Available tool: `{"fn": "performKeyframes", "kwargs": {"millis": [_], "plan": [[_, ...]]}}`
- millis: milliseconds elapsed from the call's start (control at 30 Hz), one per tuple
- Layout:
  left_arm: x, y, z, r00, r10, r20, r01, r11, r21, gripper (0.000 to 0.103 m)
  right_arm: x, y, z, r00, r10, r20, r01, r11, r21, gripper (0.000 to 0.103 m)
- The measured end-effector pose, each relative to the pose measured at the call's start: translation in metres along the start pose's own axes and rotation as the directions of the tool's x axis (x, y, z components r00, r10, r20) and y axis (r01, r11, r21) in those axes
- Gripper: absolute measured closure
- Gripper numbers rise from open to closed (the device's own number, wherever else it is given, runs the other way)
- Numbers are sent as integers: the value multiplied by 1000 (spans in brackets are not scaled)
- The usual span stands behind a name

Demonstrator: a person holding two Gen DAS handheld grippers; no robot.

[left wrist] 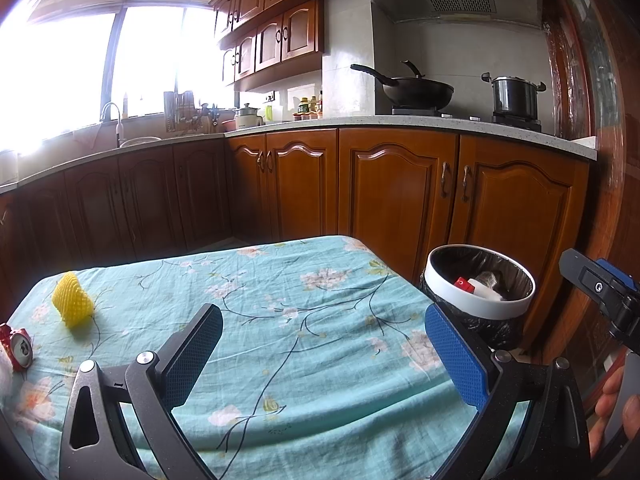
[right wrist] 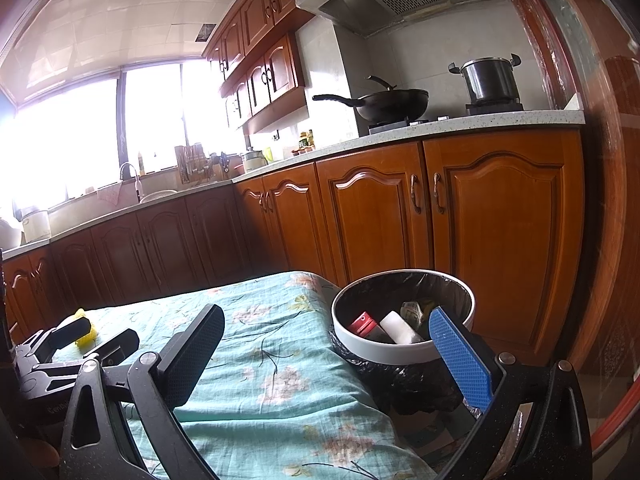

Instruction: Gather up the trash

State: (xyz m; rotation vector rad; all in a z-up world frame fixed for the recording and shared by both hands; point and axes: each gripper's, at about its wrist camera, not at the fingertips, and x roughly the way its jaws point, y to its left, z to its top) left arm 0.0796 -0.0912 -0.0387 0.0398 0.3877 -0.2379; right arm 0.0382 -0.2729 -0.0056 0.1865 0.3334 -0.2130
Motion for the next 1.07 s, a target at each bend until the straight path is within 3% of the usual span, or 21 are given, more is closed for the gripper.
{"fn": "performKeyframes", "kwargs": {"millis": [1067], "plan": [[3,19,5,999,-32,-14,32,999,-32,1,8,10,4,999,22,-26,-22,1000,9,0]]}}
